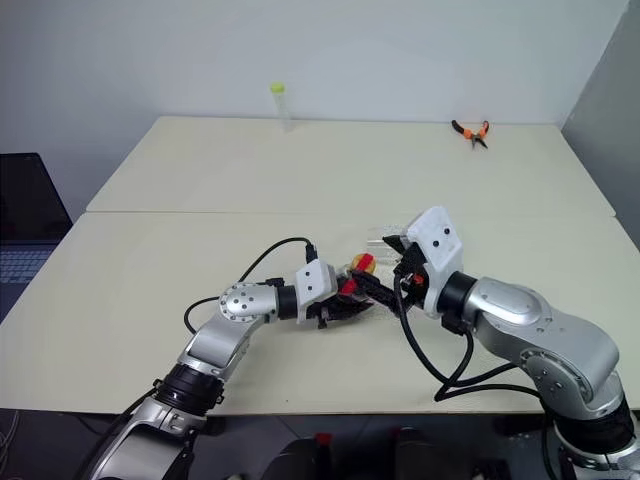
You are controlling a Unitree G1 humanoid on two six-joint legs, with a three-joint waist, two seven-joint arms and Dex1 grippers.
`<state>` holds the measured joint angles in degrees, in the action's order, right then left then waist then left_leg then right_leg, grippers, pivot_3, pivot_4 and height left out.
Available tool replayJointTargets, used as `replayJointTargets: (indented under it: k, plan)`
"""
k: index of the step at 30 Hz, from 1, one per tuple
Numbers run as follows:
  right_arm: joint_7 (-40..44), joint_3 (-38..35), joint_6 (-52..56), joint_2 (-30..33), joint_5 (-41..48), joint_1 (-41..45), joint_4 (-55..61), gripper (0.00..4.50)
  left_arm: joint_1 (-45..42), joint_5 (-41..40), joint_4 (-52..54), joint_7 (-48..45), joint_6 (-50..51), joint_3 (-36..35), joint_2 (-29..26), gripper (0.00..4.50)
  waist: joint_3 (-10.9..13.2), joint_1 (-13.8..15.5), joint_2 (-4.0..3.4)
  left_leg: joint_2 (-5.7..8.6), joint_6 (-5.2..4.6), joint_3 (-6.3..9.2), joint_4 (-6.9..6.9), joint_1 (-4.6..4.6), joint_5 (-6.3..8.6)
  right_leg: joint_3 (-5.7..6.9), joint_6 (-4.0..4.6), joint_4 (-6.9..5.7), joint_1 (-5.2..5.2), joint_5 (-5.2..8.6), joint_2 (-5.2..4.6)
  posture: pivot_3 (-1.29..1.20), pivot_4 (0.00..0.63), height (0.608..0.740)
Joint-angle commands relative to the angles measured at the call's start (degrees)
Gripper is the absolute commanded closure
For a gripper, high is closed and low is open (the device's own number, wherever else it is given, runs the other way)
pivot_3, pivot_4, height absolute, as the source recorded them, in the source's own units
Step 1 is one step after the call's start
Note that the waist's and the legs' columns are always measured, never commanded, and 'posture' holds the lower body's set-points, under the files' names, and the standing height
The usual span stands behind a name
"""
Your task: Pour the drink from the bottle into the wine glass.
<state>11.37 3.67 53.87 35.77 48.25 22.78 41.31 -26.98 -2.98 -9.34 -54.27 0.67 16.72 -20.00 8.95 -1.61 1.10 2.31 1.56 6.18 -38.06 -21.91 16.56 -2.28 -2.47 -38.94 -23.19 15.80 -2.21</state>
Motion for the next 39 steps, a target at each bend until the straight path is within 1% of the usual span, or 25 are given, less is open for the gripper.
replayJointTargets:
  k: [1,5,6,8,12,14,16,18,20,22,23,25,26,29,32,34,35,38,39]
  plan:
    - [0.8,-0.3,-1.2,-0.3,-2.2,0.0,0.6,1.67,-1.2,-0.1,1.5,0.2,-1.7,-0.1,0.3,2.45,0.0,0.0,0.00,0.00,0.00,0.00,0.00,0.00,0.00,0.00,0.00,0.00,0.00,0.00,0.00,0.00,0.150,0.740]
    - [2.2,0.2,-1.1,0.2,-3.8,0.0,0.6,3.08,-1.1,-0.1,1.7,0.3,-1.7,-0.2,0.3,2.46,0.0,0.0,0.00,0.00,0.00,0.00,0.00,0.00,0.00,0.00,0.00,0.00,0.00,0.00,0.00,0.00,0.150,0.740]
    - [2.7,0.3,-1.1,0.4,-4.2,0.0,0.6,3.28,-1.1,-0.2,1.8,0.3,-1.6,-0.1,0.4,2.49,0.0,0.0,0.00,0.00,0.00,0.01,0.00,0.00,0.00,0.01,0.00,0.00,0.00,0.00,0.00,0.00,0.150,0.740]
    - [3.8,0.2,-1.4,0.7,-4.9,0.0,0.3,3.27,-1.1,-0.3,2.0,0.2,-1.5,-0.1,0.4,2.59,0.0,0.0,0.00,0.00,0.00,0.00,0.00,0.00,0.00,0.01,0.00,0.00,0.00,0.00,0.01,0.00,0.150,0.740]
    - [10.3,-0.3,-4.2,2.9,-6.2,0.7,-2.8,3.27,-1.1,-1.4,3.0,-0.9,-0.9,-0.2,0.3,2.80,0.0,0.0,0.00,0.01,0.00,0.00,0.00,0.00,0.00,0.01,0.00,0.01,0.00,0.00,0.02,0.00,0.150,0.740]
    - [21.1,1.5,-10.9,7.1,-10.3,2.6,-8.9,3.27,-0.8,-2.9,4.3,-2.7,-0.4,-0.2,0.0,2.89,0.0,0.0,-0.01,0.02,0.00,-0.02,0.00,0.00,0.00,0.01,0.00,0.01,0.00,0.00,0.03,0.00,0.150,0.740]
    - [32.8,5.4,-19.4,11.7,-16.1,5.9,-16.5,3.27,-0.5,-4.5,5.6,-4.7,0.1,-0.2,-0.4,2.97,0.0,-0.1,-0.03,0.05,-0.01,-0.07,-0.01,0.02,0.00,-0.01,-0.01,0.02,0.02,0.00,0.03,0.00,0.150,0.740]
    - [40.0,9.0,-25.2,14.3,-20.7,9.3,-22.4,3.27,-0.3,-5.3,6.3,-5.6,0.7,-0.2,-0.6,3.01,0.0,-0.2,-0.04,0.03,-0.02,-0.10,0.00,0.05,0.00,-0.01,-0.01,0.03,0.02,0.00,0.06,0.00,0.150,0.740]
    - [48.9,14.7,-36.5,15.9,-29.5,16.4,-32.7,3.27,0.3,-6.5,8.0,-6.6,1.6,-0.4,-0.8,3.08,0.1,-0.5,-0.09,-0.02,-0.02,-0.06,0.03,0.06,0.00,0.02,-0.01,0.03,0.02,0.00,0.11,0.00,0.150,0.740]
    - [54.3,17.9,-44.4,15.9,-34.7,20.9,-39.7,3.27,0.8,-6.9,9.0,-7.0,1.9,-0.3,-1.0,3.13,0.1,-0.8,-0.14,-0.04,-0.02,-0.15,0.04,0.12,0.00,-0.06,-0.01,-0.01,-0.01,0.00,0.14,0.00,0.150,0.740]
    - [56.1,18.5,-46.7,15.5,-35.6,22.1,-41.4,3.27,1.0,-6.9,9.3,-6.9,2.0,-0.3,-1.1,3.15,0.1,-0.7,-0.13,-0.05,-0.01,-0.11,0.06,0.13,0.00,-0.03,-0.01,-0.01,0.00,0.00,0.14,0.00,0.150,0.740]
    - [59.4,18.3,-48.7,14.5,-34.4,22.8,-42.2,3.27,1.2,-6.7,9.6,-6.5,2.2,-0.3,-0.9,3.19,0.1,-0.6,-0.12,-0.08,0.00,-0.05,0.04,0.08,0.00,0.02,0.00,0.04,0.00,0.00,0.11,0.00,0.150,0.740]
    - [60.3,17.4,-45.7,14.0,-30.9,22.2,-39.9,3.27,1.3,-6.5,9.7,-6.2,2.2,-0.2,-0.8,3.21,0.1,-0.5,-0.12,-0.07,0.01,-0.06,0.05,0.06,-0.01,0.00,0.00,0.07,0.00,0.00,0.03,0.00,0.150,0.740]
    - [59.7,13.9,-32.4,14.0,-20.1,19.1,-31.9,3.27,1.6,-6.1,9.6,-5.4,1.9,-0.2,-0.4,3.21,0.1,-0.1,-0.12,-0.04,0.06,-0.08,0.02,0.01,-0.03,-0.05,0.00,0.12,-0.01,0.00,-0.12,0.00,0.150,0.740]
    - [55.6,9.2,-23.2,13.2,-13.5,15.7,-26.0,3.27,1.5,-5.8,9.4,-5.0,1.8,-0.2,-0.2,3.22,0.1,0.3,-0.12,0.01,0.10,0.00,-0.01,-0.05,-0.06,0.01,0.01,0.11,-0.02,0.00,-0.29,0.00,0.150,0.740]
    - [50.9,4.8,-17.4,12.5,-8.3,12.1,-21.3,2.51,1.2,-5.4,8.6,-4.8,1.3,-0.2,0.1,3.23,0.1,0.5,-0.11,0.02,0.03,0.06,-0.03,-0.07,-0.01,0.01,0.01,0.09,-0.01,-0.01,-0.31,0.00,0.150,0.740]
    - [48.3,2.3,-14.6,12.2,-5.5,10.1,-18.7,2.28,0.9,-5.1,8.0,-4.7,1.0,-0.2,0.1,3.23,0.1,0.6,-0.11,0.02,0.02,0.08,-0.03,-0.07,-0.01,0.01,0.01,0.09,0.00,-0.01,-0.31,0.00,0.150,0.740]
    - [40.5,-4.1,-8.5,10.9,1.4,5.7,-12.1,1.22,0.4,-4.6,6.9,-4.3,0.2,-0.3,0.4,3.23,0.1,0.9,-0.12,0.03,0.02,0.05,-0.03,-0.08,-0.01,0.02,0.01,0.07,-0.02,-0.01,-0.31,0.00,0.150,0.740]
    - [36.7,-6.6,-7.0,9.9,3.5,4.0,-9.8,0.87,0.1,-4.3,6.4,-3.9,-0.2,-0.3,0.5,3.23,0.1,0.9,-0.12,0.03,0.02,0.01,-0.03,-0.09,-0.01,0.01,0.01,0.07,-0.04,-0.01,-0.31,0.00,0.150,0.740]
